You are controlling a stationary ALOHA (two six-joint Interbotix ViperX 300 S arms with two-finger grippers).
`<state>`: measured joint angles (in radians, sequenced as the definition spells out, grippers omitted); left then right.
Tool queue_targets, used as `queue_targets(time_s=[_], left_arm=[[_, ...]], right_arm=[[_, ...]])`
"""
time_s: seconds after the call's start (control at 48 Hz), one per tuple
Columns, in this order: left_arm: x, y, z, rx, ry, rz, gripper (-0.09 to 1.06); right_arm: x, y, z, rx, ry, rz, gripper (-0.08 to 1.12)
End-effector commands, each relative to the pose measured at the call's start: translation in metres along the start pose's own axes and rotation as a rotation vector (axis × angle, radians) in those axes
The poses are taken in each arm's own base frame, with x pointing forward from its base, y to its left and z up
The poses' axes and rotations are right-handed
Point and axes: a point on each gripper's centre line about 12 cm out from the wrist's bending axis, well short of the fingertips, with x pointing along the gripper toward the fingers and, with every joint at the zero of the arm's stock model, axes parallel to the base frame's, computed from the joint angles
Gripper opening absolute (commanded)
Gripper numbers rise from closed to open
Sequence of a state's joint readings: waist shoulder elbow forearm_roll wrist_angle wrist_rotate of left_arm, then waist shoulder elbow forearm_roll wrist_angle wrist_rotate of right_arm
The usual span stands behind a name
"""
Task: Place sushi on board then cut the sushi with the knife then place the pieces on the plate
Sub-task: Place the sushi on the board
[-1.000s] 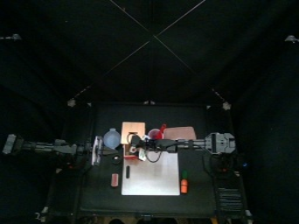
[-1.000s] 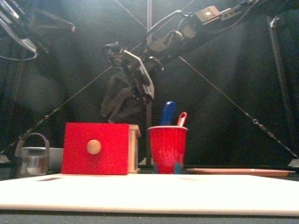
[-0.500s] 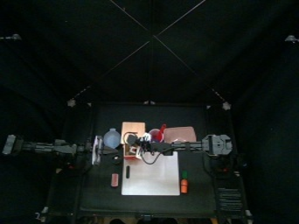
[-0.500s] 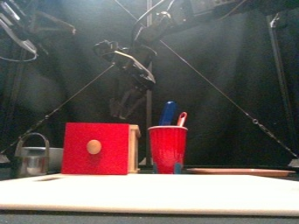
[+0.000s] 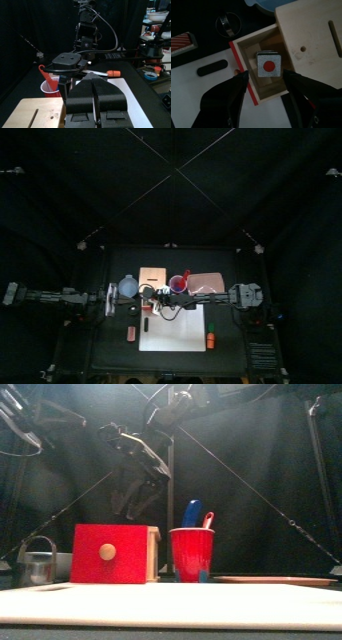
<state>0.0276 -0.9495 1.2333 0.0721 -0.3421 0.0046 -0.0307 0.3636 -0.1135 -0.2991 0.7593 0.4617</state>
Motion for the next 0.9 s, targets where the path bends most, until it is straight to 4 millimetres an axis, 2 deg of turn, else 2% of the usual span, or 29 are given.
queue_targets(time_s=[0.021, 0.25, 0.625, 0.896], left_arm=[[0.002, 0.001, 0.004, -0.004, -0.015, 0.005, 0.07], [0.001, 0.001, 0.001, -0.003, -0.006, 0.003, 0.07], [0.0, 0.001, -0.001, -0.006, -0.009, 0.004, 0.07], [-0.001, 0.0, -0.003, -0.008, -0.024, 0.003, 0.07]], right_arm=[[-0.013, -0.002, 0.017, 0.015, -0.052, 0.01, 0.92], [-0.003, -0.001, 0.012, 0.013, -0.03, 0.006, 0.92], [0.009, -0.011, 0.008, 0.02, -0.009, -0.017, 0.92], [0.013, -0.021, 0.008, 0.09, -0.004, -0.032, 0.92]])
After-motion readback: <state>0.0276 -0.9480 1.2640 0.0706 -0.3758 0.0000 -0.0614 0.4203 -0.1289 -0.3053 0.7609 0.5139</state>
